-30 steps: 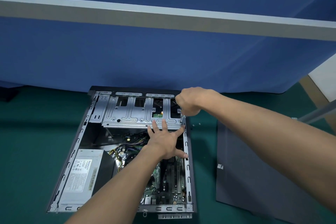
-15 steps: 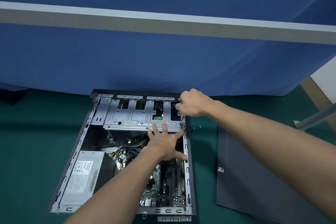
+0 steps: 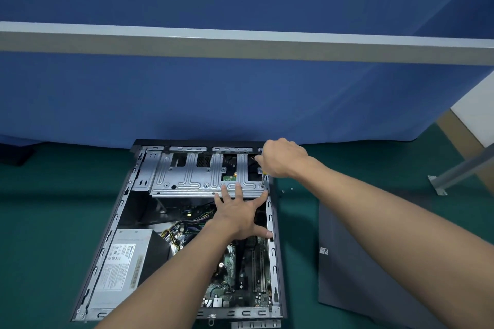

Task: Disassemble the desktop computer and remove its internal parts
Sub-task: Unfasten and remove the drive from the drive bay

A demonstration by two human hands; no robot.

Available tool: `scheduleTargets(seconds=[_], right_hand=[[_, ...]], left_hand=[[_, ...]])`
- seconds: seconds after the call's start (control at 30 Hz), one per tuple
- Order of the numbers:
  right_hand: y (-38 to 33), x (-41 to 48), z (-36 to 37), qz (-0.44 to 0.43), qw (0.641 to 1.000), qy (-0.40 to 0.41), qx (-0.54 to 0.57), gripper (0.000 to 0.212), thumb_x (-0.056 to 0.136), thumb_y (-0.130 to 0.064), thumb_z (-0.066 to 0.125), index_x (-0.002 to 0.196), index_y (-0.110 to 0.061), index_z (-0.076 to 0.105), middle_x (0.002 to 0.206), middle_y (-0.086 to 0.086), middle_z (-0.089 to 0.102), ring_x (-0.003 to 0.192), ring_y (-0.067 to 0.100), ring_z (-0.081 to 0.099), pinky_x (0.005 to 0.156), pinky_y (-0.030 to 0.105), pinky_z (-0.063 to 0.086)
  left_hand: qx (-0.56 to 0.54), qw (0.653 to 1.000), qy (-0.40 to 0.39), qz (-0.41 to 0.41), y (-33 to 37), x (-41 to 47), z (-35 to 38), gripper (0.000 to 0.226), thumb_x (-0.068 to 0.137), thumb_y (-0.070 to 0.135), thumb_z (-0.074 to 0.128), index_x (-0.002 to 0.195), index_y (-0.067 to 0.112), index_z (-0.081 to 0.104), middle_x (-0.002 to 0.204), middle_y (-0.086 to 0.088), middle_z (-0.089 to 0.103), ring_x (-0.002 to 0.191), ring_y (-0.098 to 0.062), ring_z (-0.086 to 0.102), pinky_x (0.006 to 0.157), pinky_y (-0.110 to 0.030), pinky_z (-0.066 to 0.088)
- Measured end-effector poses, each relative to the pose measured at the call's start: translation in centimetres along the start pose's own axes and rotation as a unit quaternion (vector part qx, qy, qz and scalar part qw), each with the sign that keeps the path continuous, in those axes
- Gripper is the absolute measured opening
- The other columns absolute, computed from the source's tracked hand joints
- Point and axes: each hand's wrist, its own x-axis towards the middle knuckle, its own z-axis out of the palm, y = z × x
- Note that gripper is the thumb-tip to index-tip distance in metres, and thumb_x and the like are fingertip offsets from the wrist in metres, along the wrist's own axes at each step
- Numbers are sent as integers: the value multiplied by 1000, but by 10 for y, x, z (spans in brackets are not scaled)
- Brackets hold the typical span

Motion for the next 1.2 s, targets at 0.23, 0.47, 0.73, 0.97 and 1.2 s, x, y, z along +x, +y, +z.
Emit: scheduleTargets(seconds=[0.23, 0.47, 0.73, 0.97, 1.2], right_hand=[[2, -3, -8, -104, 992, -8, -72, 19, 88, -17, 56, 72, -15, 46, 75, 4, 45, 79, 32, 49, 63, 35, 40], [3, -4, -9, -48, 996, -12, -75, 37, 92, -57, 45, 85, -20, 47, 86, 2, 49, 81, 26, 46, 70, 35, 37], [2, 0, -17, -103, 990, -32, -94, 23, 88, -19, 56, 69, -22, 43, 77, 0, 44, 77, 28, 50, 58, 30, 34], [2, 0, -12, -44, 990, -20, -129, 47, 95, -61, 32, 82, -19, 50, 81, 0, 46, 80, 27, 47, 71, 37, 36], [2, 2, -20, -103, 988, -45, -101, 16, 88, -18, 53, 75, -22, 45, 81, -1, 48, 82, 28, 51, 61, 32, 36]], left_hand=[[0, 1000, 3, -3, 0, 1, 1, 102, 75, 77, 56, 149, 50, -10, 157, -24, -20, 137, -56, -23, 113, -65, -6], [-1, 1000, 7, -3, -2, 3, 3, 102, 75, 78, 56, 149, 50, -7, 157, -24, -20, 137, -56, -23, 113, -65, -6], [-5, 1000, 8, -2, -2, 3, 2, 102, 75, 77, 57, 149, 51, -9, 157, -23, -19, 137, -56, -23, 112, -65, -6], [2, 1000, 4, -5, -1, 3, 2, 102, 75, 77, 56, 149, 50, -8, 157, -24, -19, 137, -56, -23, 112, -65, -6], [1, 1000, 5, -6, -2, 4, 3, 102, 74, 78, 56, 148, 51, -9, 157, -23, -19, 137, -56, -23, 112, -65, -6]])
